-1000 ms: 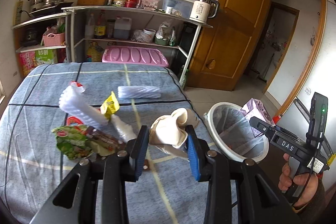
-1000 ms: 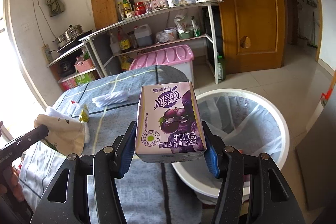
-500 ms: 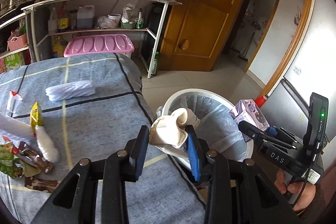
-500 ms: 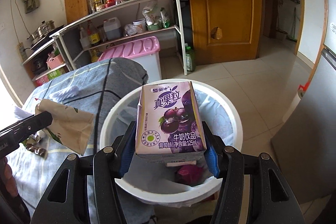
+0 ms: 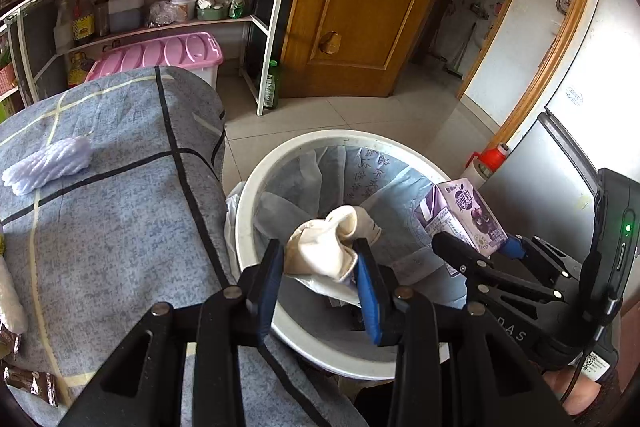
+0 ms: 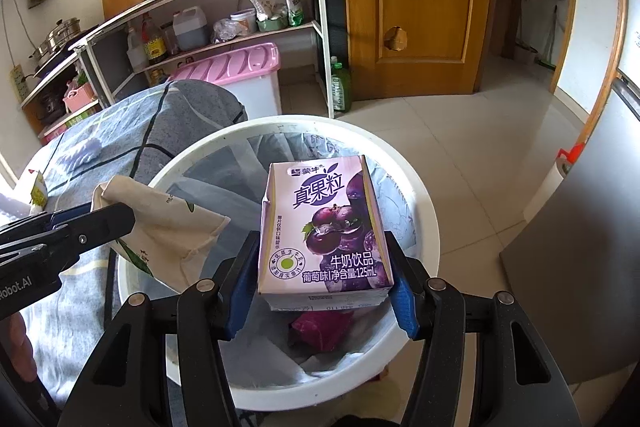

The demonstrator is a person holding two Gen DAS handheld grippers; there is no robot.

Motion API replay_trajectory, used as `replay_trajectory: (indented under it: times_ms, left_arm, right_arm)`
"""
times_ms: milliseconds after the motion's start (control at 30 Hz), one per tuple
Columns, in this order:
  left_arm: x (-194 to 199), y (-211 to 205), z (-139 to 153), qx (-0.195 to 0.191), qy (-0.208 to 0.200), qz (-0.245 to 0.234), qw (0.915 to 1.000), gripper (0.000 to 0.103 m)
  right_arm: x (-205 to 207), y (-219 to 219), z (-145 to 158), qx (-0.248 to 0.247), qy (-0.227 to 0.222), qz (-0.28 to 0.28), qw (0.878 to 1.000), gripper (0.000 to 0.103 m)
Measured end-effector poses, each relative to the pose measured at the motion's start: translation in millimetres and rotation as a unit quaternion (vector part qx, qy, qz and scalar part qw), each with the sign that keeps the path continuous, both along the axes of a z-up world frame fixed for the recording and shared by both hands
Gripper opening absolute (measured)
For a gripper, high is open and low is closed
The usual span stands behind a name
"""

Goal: Collect trash
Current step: 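Carry both items over the white bin and open both grippers to drop them, then move both tools back over the table toward the snack wrappers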

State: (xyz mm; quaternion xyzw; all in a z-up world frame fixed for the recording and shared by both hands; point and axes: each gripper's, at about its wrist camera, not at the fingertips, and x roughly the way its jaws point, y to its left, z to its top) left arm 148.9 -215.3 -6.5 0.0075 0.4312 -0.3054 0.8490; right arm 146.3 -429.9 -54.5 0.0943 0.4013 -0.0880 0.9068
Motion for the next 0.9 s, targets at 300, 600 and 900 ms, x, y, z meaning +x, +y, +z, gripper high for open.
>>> replay_trajectory:
  times_ms: [300, 600, 900]
  left_arm:
    - [5.0, 5.0, -6.7, 0.004, 0.009, 0.01, 0.9999, 0.057]
    - [-9.2, 29.7, 11.0, -0.01, -0.014, 0.026, 0.9995, 0.06]
    - [-23.8, 73.9, 27.7, -0.017, -0.04, 0.06, 0.9972, 0.062]
  right_arm:
    - [0.5, 1.9, -3.3, -0.002, 0.004, 0.002, 1.0, 0.059]
    - [-12.0, 18.6, 17.0, -0.009, -0.025, 0.011, 1.0, 0.06]
    - [-21.9, 49.7, 38.9, -0.023, -0.056, 0.03, 0.998, 0.06]
